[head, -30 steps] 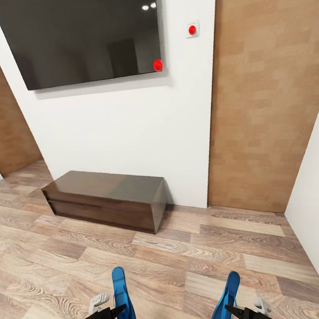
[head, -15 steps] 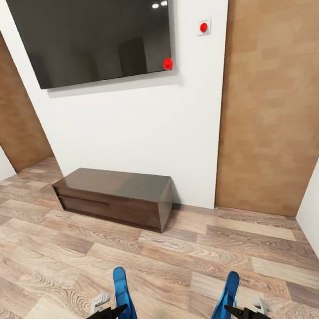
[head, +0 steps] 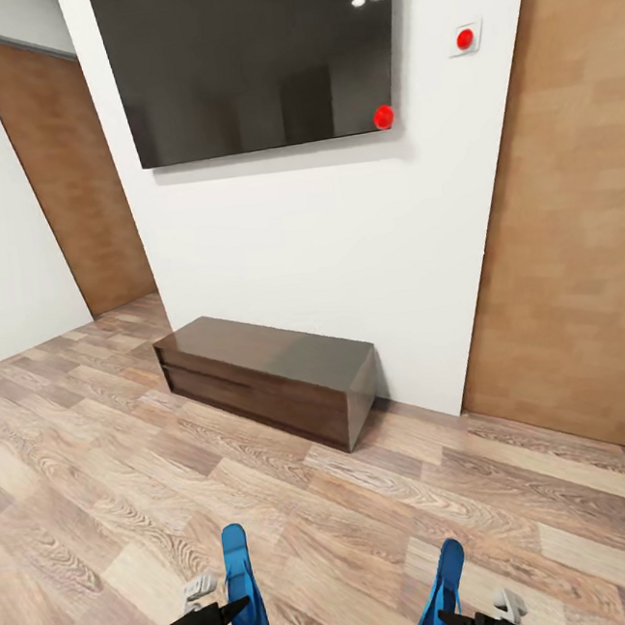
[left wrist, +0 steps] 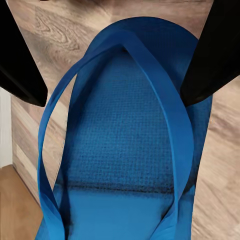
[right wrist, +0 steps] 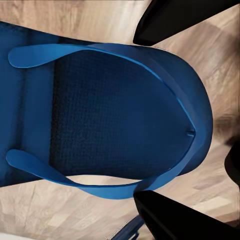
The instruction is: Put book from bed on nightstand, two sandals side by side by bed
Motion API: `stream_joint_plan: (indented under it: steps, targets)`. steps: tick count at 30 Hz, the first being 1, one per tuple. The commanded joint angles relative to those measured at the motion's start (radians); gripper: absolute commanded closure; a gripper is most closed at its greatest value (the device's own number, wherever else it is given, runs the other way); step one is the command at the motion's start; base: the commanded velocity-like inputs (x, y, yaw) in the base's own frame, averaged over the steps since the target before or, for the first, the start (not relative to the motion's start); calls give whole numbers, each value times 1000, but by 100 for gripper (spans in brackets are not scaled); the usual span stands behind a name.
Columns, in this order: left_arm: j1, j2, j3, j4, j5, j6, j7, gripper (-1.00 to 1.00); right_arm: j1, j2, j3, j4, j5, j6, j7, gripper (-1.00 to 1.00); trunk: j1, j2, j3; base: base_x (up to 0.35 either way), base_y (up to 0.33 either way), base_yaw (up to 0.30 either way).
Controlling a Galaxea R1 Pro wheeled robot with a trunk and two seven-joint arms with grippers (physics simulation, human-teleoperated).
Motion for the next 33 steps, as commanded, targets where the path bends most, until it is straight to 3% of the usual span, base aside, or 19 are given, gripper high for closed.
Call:
stream_joint_plan:
  steps: [1,7,12,14,15,17,19,20,24,30,33]
  targets:
    - [0,0,-4,1,10,2,-3,100,0,1,-5,-1,-2,10,4,100,0,0,-1,0,0,291]
    - [10,-11,-5,1,9,-19,23,100,0,1,-5,1,3,11,3,100,0,0,-1,0,0,291]
    - [23,-62,-6,0,5,-130,215,100,0,1,-6,0,3,11,3,100,0,0,-1,0,0,291]
    - [24,-74,-9,0,-25,-157,261,100,0,-1,-6,0,3,11,3,100,0,0,-1,0,0,291]
    - [25,-76,-12,0,-70,-167,272,100,0,-3,-6,0,3,11,3,100,0,0,-1,0,0,291]
    - [25,-75,-13,0,-134,-174,261,100,0,-5,-6,-1,3,11,3,100,0,0,-1,0,0,291]
    - [27,-70,-13,1,-163,-177,249,100,0,-7,-6,-1,3,11,2,100,0,0,-1,0,0,291]
    - [38,-50,-14,1,-180,-182,240,100,0,-7,-7,-1,3,11,2,100,0,0,-1,0,0,291]
    - [70,-18,-14,1,-189,-217,231,100,0,-7,-7,-1,3,11,3,100,0,0,-1,0,0,291]
    - [80,-10,-9,1,-189,-236,234,100,0,-8,-15,-1,2,12,3,100,0,0,-1,0,0,291]
    - [80,-8,1,1,-171,-237,235,100,0,-8,-16,0,2,11,-1,100,0,0,-1,0,0,291]
